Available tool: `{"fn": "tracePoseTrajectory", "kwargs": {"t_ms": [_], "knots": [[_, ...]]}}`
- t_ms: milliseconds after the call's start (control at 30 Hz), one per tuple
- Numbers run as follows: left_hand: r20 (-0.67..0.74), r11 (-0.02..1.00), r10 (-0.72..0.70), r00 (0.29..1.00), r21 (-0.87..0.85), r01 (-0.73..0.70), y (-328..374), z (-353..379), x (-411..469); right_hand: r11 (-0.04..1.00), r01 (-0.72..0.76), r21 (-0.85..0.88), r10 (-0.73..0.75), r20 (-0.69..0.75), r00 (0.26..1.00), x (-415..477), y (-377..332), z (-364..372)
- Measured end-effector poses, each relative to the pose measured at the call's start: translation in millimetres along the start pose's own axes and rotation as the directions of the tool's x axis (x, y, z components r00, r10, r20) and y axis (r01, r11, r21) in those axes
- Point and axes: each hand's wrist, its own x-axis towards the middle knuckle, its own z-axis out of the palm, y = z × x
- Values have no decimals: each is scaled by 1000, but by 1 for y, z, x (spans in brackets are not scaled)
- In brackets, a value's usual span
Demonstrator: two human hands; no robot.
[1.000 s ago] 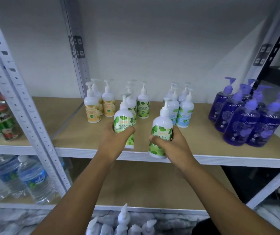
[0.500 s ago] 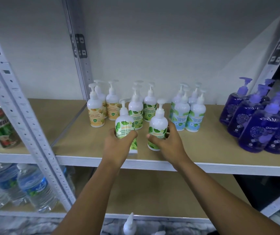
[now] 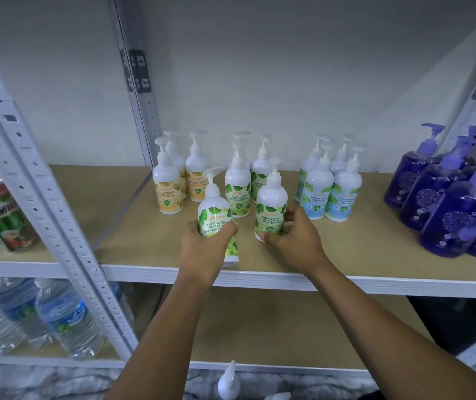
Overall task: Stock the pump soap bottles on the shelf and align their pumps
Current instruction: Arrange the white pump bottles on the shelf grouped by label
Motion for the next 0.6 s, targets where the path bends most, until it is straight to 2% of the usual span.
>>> {"fn": "tracePoseTrajectory", "kwargs": {"t_ms": [600], "knots": [[-9,1000,-16,1000,1,16,-1,10,15,998,-14,-67,10,-59,998,55,2,16]]}}
